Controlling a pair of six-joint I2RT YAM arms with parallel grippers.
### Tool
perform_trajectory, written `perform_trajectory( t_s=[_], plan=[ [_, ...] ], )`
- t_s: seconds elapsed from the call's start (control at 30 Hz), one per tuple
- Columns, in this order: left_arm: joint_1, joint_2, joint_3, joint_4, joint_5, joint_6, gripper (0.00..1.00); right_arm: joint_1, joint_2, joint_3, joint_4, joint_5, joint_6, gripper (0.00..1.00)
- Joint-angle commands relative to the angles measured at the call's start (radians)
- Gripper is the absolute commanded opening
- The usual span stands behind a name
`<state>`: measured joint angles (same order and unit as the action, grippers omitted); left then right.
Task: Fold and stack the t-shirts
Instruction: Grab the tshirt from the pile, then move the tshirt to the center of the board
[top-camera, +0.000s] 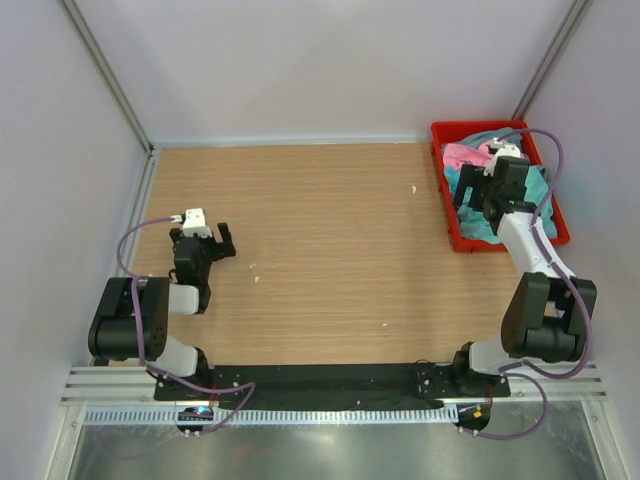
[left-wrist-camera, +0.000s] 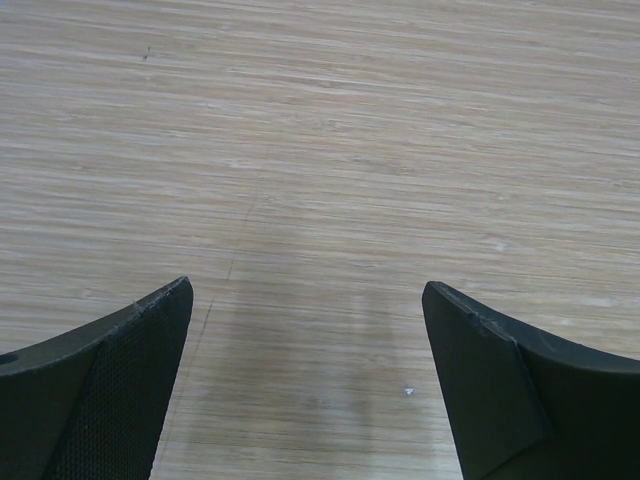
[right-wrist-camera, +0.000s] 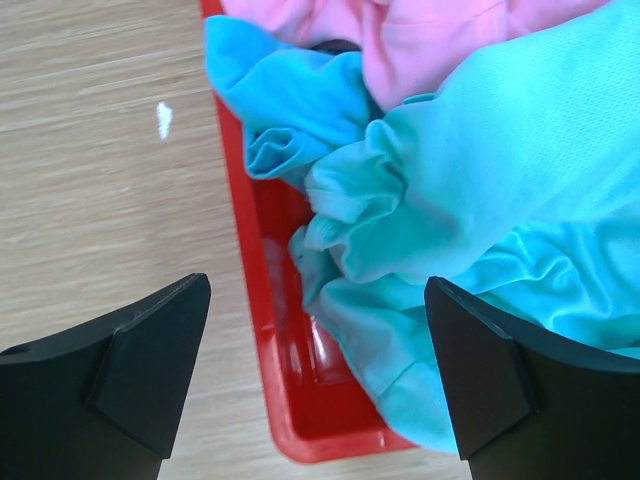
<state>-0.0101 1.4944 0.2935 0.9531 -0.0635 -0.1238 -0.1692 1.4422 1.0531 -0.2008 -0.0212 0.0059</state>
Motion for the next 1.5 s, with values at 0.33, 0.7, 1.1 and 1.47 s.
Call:
perform_trajectory(
  t_s=[0.33,0.7,1.1,1.47],
  plan=[
    [0.006,-0.008,0.015,0.058,-0.018,0.004,1.00,0.002,0.000,-0.034,0.196,0.349,-0.067,0.94],
    [0.006,-0.010,0.015,0.058,-0.018,0.004,0.99,0.002,0.147,0.012,0.169,0.382,-0.066,0.62],
    [0.006,-0.008,0.015,0.058,-0.018,0.004,0.99,0.002,-0.184,-0.053,0.137,0.256,-0.076,0.01],
    [0.007,-0.313,0.288,-0.606,0.151,0.072,0.99,0.037,-0.372,0.324,-0.204,-0.321,-0.141,0.01]
  ],
)
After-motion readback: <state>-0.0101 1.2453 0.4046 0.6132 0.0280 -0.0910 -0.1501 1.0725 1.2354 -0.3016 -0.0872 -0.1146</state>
